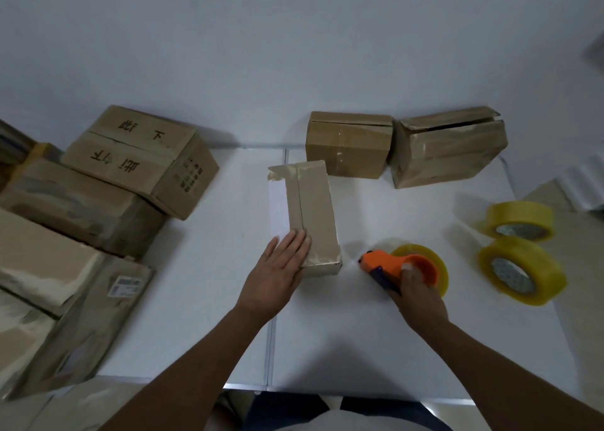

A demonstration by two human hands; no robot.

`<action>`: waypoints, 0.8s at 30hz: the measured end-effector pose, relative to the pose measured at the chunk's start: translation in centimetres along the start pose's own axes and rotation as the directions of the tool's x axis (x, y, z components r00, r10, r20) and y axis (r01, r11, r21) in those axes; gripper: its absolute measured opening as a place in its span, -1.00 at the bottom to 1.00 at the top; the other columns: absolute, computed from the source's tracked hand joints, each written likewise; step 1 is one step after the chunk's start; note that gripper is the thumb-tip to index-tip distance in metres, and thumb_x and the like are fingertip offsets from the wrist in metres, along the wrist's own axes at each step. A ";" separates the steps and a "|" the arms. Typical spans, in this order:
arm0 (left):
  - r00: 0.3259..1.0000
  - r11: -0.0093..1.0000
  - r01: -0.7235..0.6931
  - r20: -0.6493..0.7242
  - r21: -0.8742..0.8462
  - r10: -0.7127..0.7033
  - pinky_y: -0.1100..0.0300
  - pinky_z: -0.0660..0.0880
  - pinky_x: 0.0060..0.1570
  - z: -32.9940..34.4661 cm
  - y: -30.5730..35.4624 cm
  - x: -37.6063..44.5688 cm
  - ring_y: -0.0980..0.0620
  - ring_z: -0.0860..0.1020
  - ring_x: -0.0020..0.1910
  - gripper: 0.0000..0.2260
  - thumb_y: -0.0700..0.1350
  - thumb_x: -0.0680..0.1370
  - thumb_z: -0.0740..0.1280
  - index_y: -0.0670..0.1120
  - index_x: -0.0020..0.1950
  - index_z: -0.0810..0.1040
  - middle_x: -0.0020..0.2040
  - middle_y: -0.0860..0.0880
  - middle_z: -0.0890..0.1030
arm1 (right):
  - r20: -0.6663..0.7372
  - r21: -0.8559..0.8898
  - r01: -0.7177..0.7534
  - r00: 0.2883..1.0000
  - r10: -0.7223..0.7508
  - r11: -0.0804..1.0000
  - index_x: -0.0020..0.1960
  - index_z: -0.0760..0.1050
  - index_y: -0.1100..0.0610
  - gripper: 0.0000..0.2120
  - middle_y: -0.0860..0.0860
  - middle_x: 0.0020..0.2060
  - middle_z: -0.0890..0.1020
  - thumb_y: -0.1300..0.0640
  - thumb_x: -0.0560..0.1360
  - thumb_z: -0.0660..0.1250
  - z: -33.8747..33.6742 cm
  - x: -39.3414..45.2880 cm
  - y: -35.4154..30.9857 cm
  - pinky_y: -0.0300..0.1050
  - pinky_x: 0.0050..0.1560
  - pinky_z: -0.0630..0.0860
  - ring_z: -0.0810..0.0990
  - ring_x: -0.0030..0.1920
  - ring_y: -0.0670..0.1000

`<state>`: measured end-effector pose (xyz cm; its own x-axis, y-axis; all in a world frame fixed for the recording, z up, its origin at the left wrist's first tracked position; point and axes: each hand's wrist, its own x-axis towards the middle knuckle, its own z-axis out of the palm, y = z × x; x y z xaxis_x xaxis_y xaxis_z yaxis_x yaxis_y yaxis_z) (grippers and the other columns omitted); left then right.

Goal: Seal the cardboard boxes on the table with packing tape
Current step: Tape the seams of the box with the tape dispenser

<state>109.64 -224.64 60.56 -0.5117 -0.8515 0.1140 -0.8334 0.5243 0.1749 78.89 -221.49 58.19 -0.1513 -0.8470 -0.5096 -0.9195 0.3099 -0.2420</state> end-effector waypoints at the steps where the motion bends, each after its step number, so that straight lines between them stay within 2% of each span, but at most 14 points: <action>1: 1.000 1.000 -0.003 -0.003 0.013 0.003 0.01 0.07 0.53 0.1 0.0 0.1 -0.02 0.13 0.58 -0.53 -0.03 0.68 0.12 -0.13 0.58 0.22 0.59 -0.07 0.22 | -0.008 -0.049 0.019 1.000 -0.020 0.999 0.49 0.14 0.20 -0.45 0.19 0.31 0.47 -0.09 0.63 0.13 0.1 0.1 0.1 0.09 0.15 0.49 0.50 0.22 0.23; 3: 1.000 1.000 -0.002 -0.007 0.021 0.002 0.00 0.06 0.53 0.2 -0.1 0.5 -0.02 0.12 0.59 -0.53 -0.05 0.68 0.13 -0.13 0.59 0.21 0.59 -0.07 0.21 | -0.020 -0.131 0.041 0.999 -0.044 0.991 0.50 0.11 0.23 -0.43 0.16 0.29 0.48 -0.08 0.64 0.14 -0.2 0.3 0.3 0.05 0.10 0.49 0.52 0.21 0.20; 4: 1.000 1.000 -0.004 -0.006 0.023 0.004 0.00 0.07 0.53 0.2 -0.1 0.6 -0.02 0.12 0.59 -0.53 -0.06 0.68 0.14 -0.13 0.59 0.21 0.59 -0.07 0.20 | -0.030 -0.123 0.046 0.998 -0.050 0.991 0.48 0.16 0.22 -0.46 0.14 0.26 0.50 -0.08 0.64 0.14 -0.5 0.1 0.3 0.04 0.07 0.48 0.53 0.18 0.18; 6: 1.000 1.000 -0.007 0.005 0.026 0.007 -0.01 0.07 0.52 0.2 -0.3 1.0 -0.02 0.13 0.59 -0.52 -0.08 0.66 0.17 -0.13 0.58 0.22 0.59 -0.07 0.20 | -0.105 -0.043 0.063 0.992 -0.067 0.997 0.29 0.33 0.18 -0.62 0.11 0.08 0.57 -0.07 0.63 0.16 -1.4 0.1 0.4 0.02 -0.06 0.49 0.56 0.00 0.13; 8: 1.000 1.000 0.000 0.027 0.014 -0.001 -0.01 0.07 0.52 0.0 -0.6 2.0 -0.03 0.14 0.58 -0.51 -0.09 0.66 0.17 -0.13 0.58 0.21 0.59 -0.07 0.20 | -0.165 0.075 0.087 0.984 -0.074 0.993 0.06 0.37 0.13 -0.78 0.10 -0.11 0.59 -0.03 0.63 0.17 -2.7 0.0 0.3 0.05 -0.18 0.49 0.54 -0.20 0.07; 9: 0.999 1.000 0.006 0.042 0.005 -0.007 0.00 0.05 0.52 -0.1 -0.7 2.6 -0.03 0.14 0.58 -0.51 -0.08 0.66 0.16 -0.13 0.58 0.21 0.59 -0.06 0.21 | -0.199 0.149 0.109 0.977 -0.078 0.983 0.03 0.37 0.12 -0.81 0.07 -0.16 0.59 -0.02 0.63 0.17 -3.5 -0.1 0.3 0.03 -0.24 0.47 0.52 -0.25 0.05; 12: 0.994 0.999 0.040 0.103 -0.035 -0.036 0.05 -0.04 0.54 -0.6 -1.1 4.4 -0.01 0.13 0.58 -0.51 -0.06 0.66 0.11 -0.12 0.59 0.20 0.59 -0.06 0.21 | -0.279 0.320 0.149 0.959 -0.057 0.936 0.11 0.43 0.12 -0.79 0.00 -0.22 0.57 -0.01 0.64 0.18 -5.9 -1.0 -0.5 -0.10 -0.34 0.37 0.53 -0.29 0.03; 16: 0.991 0.998 0.040 0.127 -0.046 -0.034 0.13 -0.17 0.54 -0.8 -1.3 5.5 0.00 0.07 0.59 -0.47 0.05 0.65 -0.01 -0.09 0.60 0.12 0.61 -0.02 0.13 | -0.300 0.441 0.146 0.954 -0.007 0.885 0.16 0.47 0.14 -0.70 0.01 -0.22 0.62 -0.06 0.64 0.15 -7.9 -2.5 -1.6 -0.16 -0.35 0.44 0.59 -0.28 -0.04; 18: 0.989 0.989 0.057 0.140 -0.134 -0.038 0.14 -0.17 0.54 -1.6 -1.0 5.8 0.05 -0.02 0.59 -0.40 0.19 0.63 -0.10 -0.07 0.61 0.08 0.60 0.03 0.02 | -0.309 0.466 0.148 0.951 0.003 0.872 0.14 0.47 0.16 -0.69 0.00 -0.21 0.61 -0.07 0.63 0.16 -8.9 -3.2 -2.1 -0.20 -0.35 0.42 0.59 -0.26 -0.07; 19: 0.990 0.973 0.071 0.132 -0.221 -0.042 0.14 -0.10 0.53 -2.3 -0.5 6.0 0.09 -0.03 0.58 -0.41 0.21 0.64 -0.07 -0.05 0.61 0.11 0.60 0.05 0.00 | -0.319 0.474 0.154 0.948 0.006 0.867 0.13 0.45 0.15 -0.69 0.01 -0.19 0.62 -0.08 0.63 0.16 -9.5 -3.6 -2.4 -0.17 -0.32 0.46 0.59 -0.24 -0.06; 22: 0.988 0.834 0.152 0.075 -0.530 -0.132 0.26 0.23 0.40 -5.3 1.9 6.8 0.20 0.14 0.50 -0.57 -0.07 0.67 0.22 0.02 0.55 0.30 0.55 0.14 0.16 | -0.348 0.477 0.181 0.937 -0.004 0.860 0.11 0.44 0.10 -0.72 0.01 -0.16 0.63 -0.11 0.61 0.18 -11.0 -4.7 -3.4 -0.04 -0.23 0.55 0.61 -0.20 -0.02; 23: 0.965 0.733 0.261 0.147 -0.628 -0.217 0.28 0.34 0.32 -6.5 2.8 7.1 0.18 0.27 0.46 -0.63 -0.09 0.67 0.24 0.05 0.48 0.39 0.50 0.16 0.27 | -0.351 0.479 0.188 0.936 -0.009 0.857 0.08 0.44 0.08 -0.72 -0.01 -0.17 0.64 -0.13 0.61 0.18 -11.3 -5.0 -3.7 -0.05 -0.24 0.55 0.61 -0.21 -0.03; 24: 0.908 0.576 0.415 0.282 -0.704 -0.310 0.25 0.44 0.22 -7.6 3.6 7.5 0.12 0.41 0.39 -0.72 -0.07 0.67 0.24 0.05 0.38 0.47 0.42 0.13 0.42 | -0.362 0.484 0.198 0.932 -0.011 0.853 0.03 0.45 0.06 -0.72 -0.02 -0.20 0.64 -0.15 0.60 0.18 -11.6 -5.4 -4.1 -0.05 -0.25 0.54 0.61 -0.22 -0.04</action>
<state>104.35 -229.09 69.47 -0.2654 -0.9372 -0.2262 -0.5458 -0.0473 0.8366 79.25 -223.21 71.48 -0.2624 -0.9493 -0.1732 -0.6385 0.3054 -0.7065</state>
